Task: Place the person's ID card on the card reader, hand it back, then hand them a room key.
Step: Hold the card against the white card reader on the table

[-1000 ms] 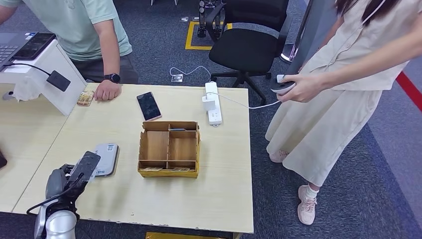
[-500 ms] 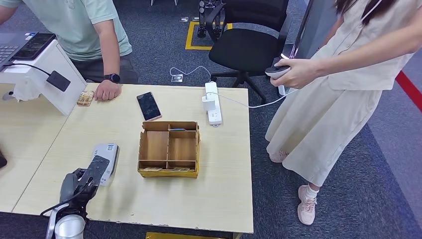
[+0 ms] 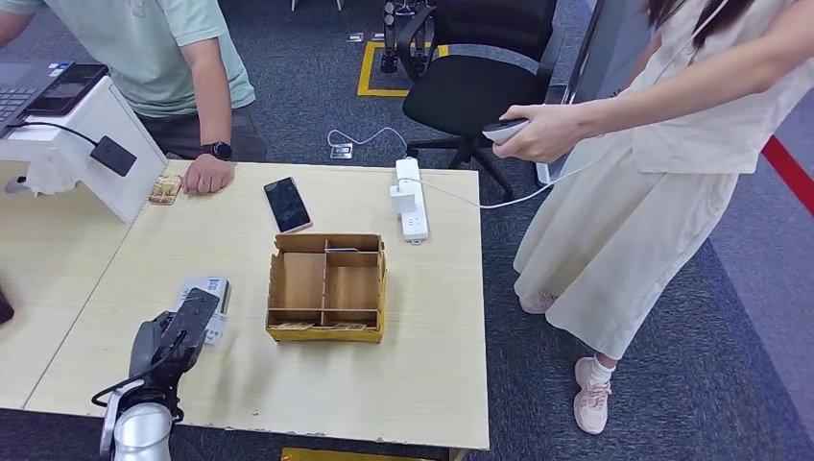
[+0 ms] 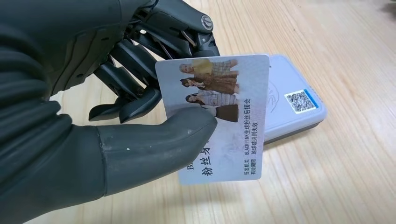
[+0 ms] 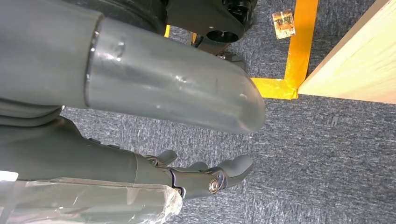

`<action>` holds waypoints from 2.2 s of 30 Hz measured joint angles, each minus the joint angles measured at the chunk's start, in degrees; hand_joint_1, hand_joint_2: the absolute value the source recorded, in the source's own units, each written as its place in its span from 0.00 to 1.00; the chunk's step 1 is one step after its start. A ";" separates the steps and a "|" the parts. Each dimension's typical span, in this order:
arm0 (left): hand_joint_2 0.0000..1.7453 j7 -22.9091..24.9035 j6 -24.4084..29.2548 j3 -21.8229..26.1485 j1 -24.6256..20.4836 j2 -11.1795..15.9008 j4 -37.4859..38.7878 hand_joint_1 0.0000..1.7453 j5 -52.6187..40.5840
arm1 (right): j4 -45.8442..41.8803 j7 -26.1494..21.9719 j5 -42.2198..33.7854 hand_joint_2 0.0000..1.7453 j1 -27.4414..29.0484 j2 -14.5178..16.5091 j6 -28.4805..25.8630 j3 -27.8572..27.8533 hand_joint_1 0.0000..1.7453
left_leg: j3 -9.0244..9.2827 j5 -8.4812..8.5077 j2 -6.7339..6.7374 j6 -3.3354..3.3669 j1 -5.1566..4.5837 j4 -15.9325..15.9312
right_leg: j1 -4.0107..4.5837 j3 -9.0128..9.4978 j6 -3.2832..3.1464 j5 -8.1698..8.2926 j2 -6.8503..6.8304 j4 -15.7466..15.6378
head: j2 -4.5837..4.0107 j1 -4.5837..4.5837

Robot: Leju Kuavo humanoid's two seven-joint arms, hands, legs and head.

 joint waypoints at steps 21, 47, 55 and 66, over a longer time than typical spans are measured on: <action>1.00 1.33 1.58 0.00 -4.88 1.64 3.35 1.00 -6.75 | -0.73 0.88 0.85 0.00 1.32 0.13 0.03 0.00 0.00 | -0.01 0.00 0.00 0.00 0.00 0.00 | 0.00 -0.01 0.00 0.00 0.00 0.00 | 0.00 0.00; 1.00 1.12 3.02 -0.07 -7.94 1.13 7.74 1.00 -7.38 | -1.20 1.63 2.09 0.00 1.39 0.50 -0.05 -0.21 0.00 | 0.00 0.00 0.00 0.00 0.00 0.00 | 0.00 -0.01 -0.01 0.00 0.00 0.00 | 0.01 -0.01; 1.00 0.16 3.75 -0.07 -8.94 1.19 7.72 1.00 -4.70 | -1.20 1.60 2.75 0.00 1.43 0.50 -0.05 -0.44 0.00 | -0.01 0.00 0.00 0.00 0.00 0.00 | 0.00 -0.01 -0.01 0.00 0.01 0.00 | 0.00 0.00; 1.00 0.59 4.43 -0.05 -8.96 2.11 7.60 1.00 -3.87 | -1.19 1.47 2.95 0.00 1.45 0.50 -0.05 -0.93 0.00 | -0.01 0.00 0.00 0.00 0.00 0.00 | 0.00 -0.01 -0.01 0.00 0.00 0.01 | 0.00 -0.01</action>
